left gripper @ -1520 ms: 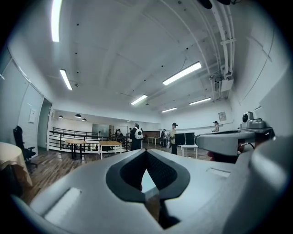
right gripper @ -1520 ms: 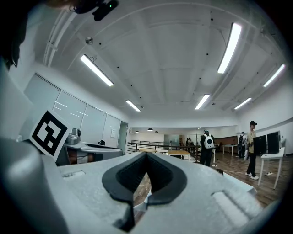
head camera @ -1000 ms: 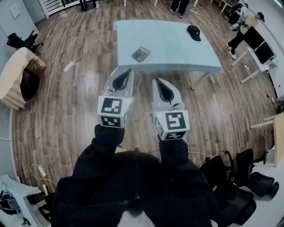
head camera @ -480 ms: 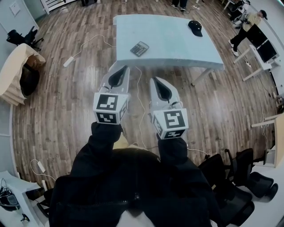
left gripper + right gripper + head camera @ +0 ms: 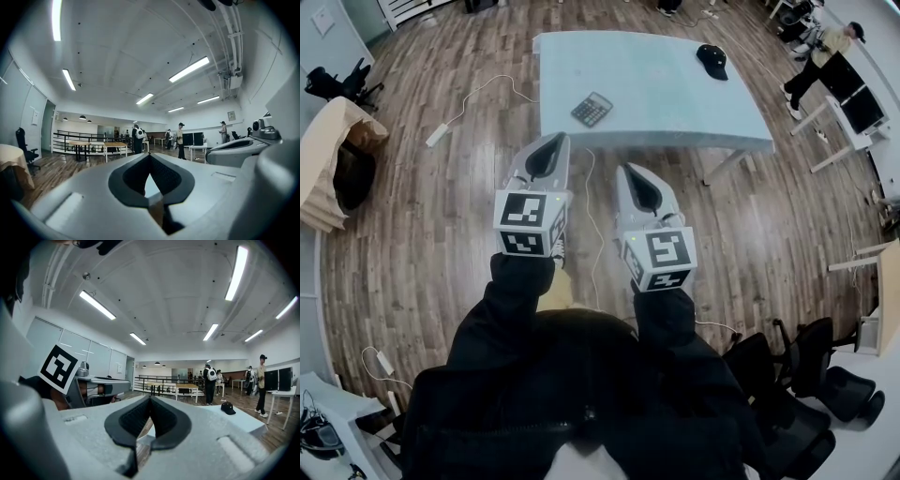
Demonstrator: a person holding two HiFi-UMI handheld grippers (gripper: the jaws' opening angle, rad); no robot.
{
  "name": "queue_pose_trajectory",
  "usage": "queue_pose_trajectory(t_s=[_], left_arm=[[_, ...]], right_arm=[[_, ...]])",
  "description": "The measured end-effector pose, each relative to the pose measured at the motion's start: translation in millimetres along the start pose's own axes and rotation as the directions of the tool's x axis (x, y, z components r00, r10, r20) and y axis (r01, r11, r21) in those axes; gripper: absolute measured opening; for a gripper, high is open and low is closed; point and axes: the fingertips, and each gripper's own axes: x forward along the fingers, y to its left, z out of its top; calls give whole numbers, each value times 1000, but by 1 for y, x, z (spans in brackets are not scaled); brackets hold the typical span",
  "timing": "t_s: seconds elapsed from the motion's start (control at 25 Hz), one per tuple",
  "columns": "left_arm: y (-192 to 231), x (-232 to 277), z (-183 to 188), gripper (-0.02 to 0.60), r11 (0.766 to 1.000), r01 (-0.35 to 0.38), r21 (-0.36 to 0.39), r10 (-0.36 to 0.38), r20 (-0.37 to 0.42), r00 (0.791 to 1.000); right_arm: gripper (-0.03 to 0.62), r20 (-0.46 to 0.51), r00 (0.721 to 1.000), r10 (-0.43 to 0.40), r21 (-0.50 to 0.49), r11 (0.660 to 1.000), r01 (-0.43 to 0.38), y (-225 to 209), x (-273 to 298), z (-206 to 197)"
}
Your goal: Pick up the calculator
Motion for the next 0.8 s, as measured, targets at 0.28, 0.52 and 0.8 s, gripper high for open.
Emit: queue_pose_trajectory(t_s=[0.28, 0.52, 0.8], left_arm=[[51, 74, 3, -2, 1000, 11, -13, -11, 5, 1000], [93, 133, -12, -2, 999, 24, -39, -26, -34, 999], [131, 204, -17, -2, 997, 60, -58, -64, -68, 996]], right_arm=[[0, -11, 1000, -21, 1, 1000, 21, -36, 83, 2], [-2, -6, 997, -73, 43, 996, 73, -71, 146, -2], [-2, -24, 991, -131, 65, 989, 132, -112, 213, 0]])
